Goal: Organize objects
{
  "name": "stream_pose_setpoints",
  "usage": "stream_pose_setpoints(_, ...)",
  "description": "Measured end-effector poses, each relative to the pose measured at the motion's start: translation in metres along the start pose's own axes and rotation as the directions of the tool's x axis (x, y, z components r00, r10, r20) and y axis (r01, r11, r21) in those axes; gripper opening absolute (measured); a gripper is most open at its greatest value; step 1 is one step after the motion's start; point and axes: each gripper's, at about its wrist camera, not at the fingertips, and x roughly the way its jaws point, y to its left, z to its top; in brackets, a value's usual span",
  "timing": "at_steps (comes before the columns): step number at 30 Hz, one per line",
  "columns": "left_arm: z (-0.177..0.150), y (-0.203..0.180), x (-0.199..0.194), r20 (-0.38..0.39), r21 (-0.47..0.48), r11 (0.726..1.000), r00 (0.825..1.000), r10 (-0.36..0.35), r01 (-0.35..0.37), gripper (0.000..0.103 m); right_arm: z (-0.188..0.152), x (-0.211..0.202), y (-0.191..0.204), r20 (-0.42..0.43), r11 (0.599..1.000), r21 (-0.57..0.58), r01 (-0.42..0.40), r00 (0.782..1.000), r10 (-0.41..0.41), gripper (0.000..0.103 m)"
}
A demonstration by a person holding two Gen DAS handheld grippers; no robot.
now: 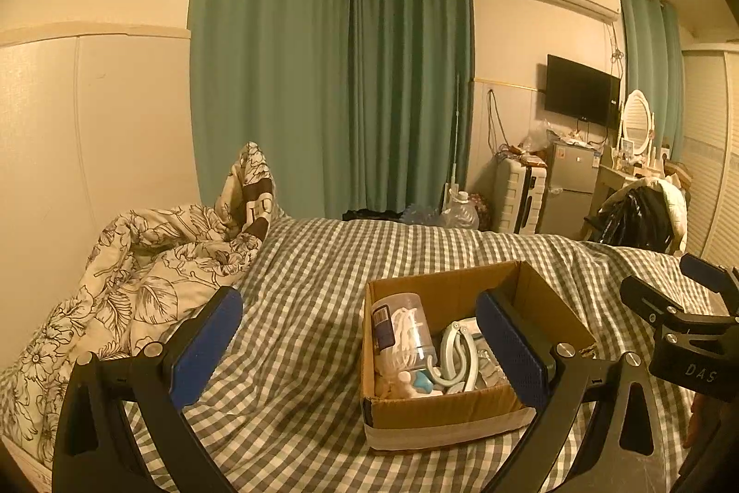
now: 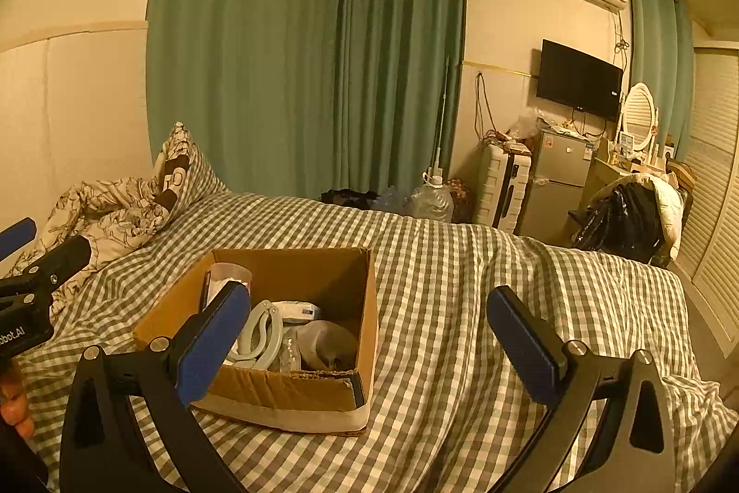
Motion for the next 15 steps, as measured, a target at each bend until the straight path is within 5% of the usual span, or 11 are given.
stream_pose_setpoints(15,-0.0015,0.0012,0.0017,-0.001,0.000,1.000,1.000,0.012,-0.012,0.103,-0.0032,0.0019,0.0014,-0.008,1.000,-0.006,-0.004,1.000,0.004,0.103)
